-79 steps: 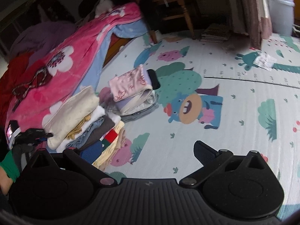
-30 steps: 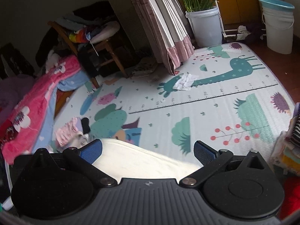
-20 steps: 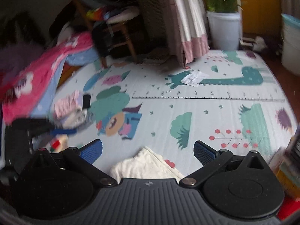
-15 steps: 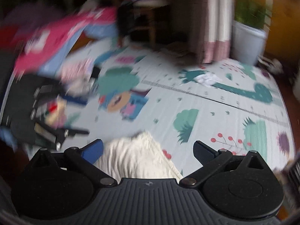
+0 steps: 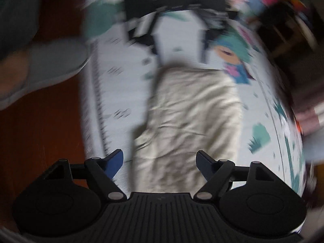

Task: Fold clothes

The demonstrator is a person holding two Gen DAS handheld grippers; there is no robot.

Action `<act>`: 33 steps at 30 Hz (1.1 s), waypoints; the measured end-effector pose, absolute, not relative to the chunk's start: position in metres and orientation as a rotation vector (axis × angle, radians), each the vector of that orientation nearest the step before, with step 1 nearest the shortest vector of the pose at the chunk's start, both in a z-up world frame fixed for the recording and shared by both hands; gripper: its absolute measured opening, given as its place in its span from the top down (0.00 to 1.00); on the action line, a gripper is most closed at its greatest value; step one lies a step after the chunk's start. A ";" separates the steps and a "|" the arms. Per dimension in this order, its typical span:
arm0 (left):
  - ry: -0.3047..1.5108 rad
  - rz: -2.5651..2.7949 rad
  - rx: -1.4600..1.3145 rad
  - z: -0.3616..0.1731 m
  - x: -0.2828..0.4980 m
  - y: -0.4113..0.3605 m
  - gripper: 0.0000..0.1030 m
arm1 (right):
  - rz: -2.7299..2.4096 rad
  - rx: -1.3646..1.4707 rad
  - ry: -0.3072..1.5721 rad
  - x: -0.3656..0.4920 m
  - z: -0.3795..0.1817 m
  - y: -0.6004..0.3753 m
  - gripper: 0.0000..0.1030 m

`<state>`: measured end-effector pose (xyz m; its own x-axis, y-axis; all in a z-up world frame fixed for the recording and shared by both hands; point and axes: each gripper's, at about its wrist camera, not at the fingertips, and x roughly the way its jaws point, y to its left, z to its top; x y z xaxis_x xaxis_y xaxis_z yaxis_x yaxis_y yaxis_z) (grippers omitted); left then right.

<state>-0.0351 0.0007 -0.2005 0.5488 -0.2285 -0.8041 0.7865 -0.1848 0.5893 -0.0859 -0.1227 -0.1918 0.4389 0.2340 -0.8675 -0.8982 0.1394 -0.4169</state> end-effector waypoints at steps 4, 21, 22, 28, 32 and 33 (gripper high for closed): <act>0.411 -1.059 1.584 -0.218 -0.044 0.006 0.35 | 0.934 -1.280 0.693 -0.102 -0.231 -0.122 0.23; 0.321 -1.069 1.643 -0.277 -0.028 0.021 0.35 | 0.780 -1.147 0.746 -0.054 -0.295 -0.098 0.43; 0.320 -1.069 1.640 -0.279 -0.026 0.021 0.35 | 0.768 -1.115 0.763 -0.048 -0.295 -0.099 0.43; 0.300 -1.059 1.618 -0.289 -0.016 0.017 0.35 | 0.786 -1.009 0.810 -0.034 -0.290 -0.114 0.88; 0.236 -1.034 1.611 -0.292 -0.010 0.015 0.35 | 0.726 -0.831 0.786 -0.010 -0.259 -0.137 0.89; 0.216 -1.029 1.612 -0.292 -0.009 0.015 0.35 | 0.700 -0.797 0.783 -0.004 -0.252 -0.144 0.89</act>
